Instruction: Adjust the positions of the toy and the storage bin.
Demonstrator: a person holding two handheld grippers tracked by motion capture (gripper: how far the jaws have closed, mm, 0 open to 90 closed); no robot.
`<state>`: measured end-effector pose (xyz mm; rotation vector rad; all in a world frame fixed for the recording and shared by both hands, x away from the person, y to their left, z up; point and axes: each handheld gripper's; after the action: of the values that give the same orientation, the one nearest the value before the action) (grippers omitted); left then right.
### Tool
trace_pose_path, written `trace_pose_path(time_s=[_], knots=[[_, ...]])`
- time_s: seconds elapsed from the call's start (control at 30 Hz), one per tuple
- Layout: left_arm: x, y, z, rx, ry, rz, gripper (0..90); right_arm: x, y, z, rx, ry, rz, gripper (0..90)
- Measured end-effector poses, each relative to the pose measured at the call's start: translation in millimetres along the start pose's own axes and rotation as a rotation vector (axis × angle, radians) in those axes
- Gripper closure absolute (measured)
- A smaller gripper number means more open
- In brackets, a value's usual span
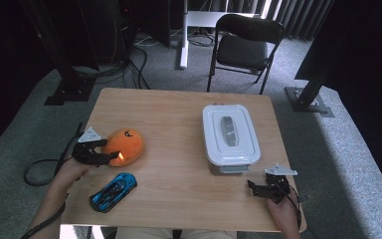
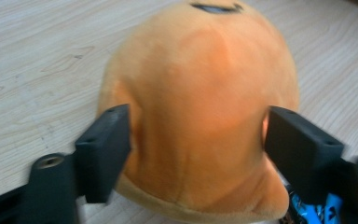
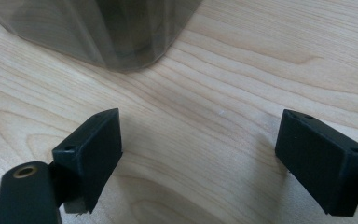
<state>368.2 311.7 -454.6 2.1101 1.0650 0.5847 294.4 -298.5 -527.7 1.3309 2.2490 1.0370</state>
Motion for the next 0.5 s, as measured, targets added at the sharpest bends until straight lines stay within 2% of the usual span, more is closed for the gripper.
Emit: trace_pose_path(time_s=[0.03, 0.07, 0.1, 0.17, 0.23, 0.3, 0.33, 0.43, 0.47, 0.5], knots=[[0.0, 0.0, 0.0, 0.000, 0.000, 0.000, 17.5, 0.0, 0.0, 0.0, 0.000, 0.000, 0.000, 14.1], [2.0, 2.1, -3.7, -0.005, 0.027, -0.022, 17.5, -0.1, 0.0, 0.0, 0.000, 0.000, 0.000, 14.1], [2.5, 3.2, -5.8, -0.019, 0.035, -0.033, 15.7, -0.2, 0.0, 0.0, 0.000, 0.001, -0.001, 14.0], [1.5, 6.8, -10.8, -0.050, 0.016, -0.043, 13.2, -0.4, 0.0, -0.1, -0.001, 0.003, 0.002, 14.1], [-3.2, 12.5, -13.8, -0.058, 0.032, -0.036, 10.1, -0.3, 0.3, 0.1, 0.001, 0.001, -0.002, 14.0], [-7.7, 18.9, -15.2, -0.072, 0.020, -0.040, 6.9, -1.2, 0.6, 0.2, 0.001, -0.003, 0.008, 14.0], [-10.5, 23.3, -15.4, -0.067, 0.009, -0.044, 1.7, -1.6, 0.7, 0.3, 0.001, -0.002, 0.006, 14.0], [-17.7, 32.7, -16.3, -0.086, -0.001, -0.036, 1.4, -4.0, 1.8, 0.0, 0.008, -0.003, 0.002, 14.0], [-24.1, 40.3, -16.0, -0.095, -0.013, -0.037, 1.4, -5.2, 2.6, -0.7, 0.009, 0.000, 0.012, 14.0], [-27.4, 43.5, -15.3, -0.100, -0.019, -0.037, 1.4, -10.4, 5.8, -4.6, -0.020, -0.013, 0.047, 14.0]])
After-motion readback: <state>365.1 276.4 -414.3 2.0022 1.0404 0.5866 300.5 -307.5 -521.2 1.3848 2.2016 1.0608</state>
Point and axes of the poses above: each handheld gripper's, and its own axes: z roughly forward along the jaws, y roughly out of its top, x roughly to its left, and after that the axes turned 6 degrees about y, right-handed
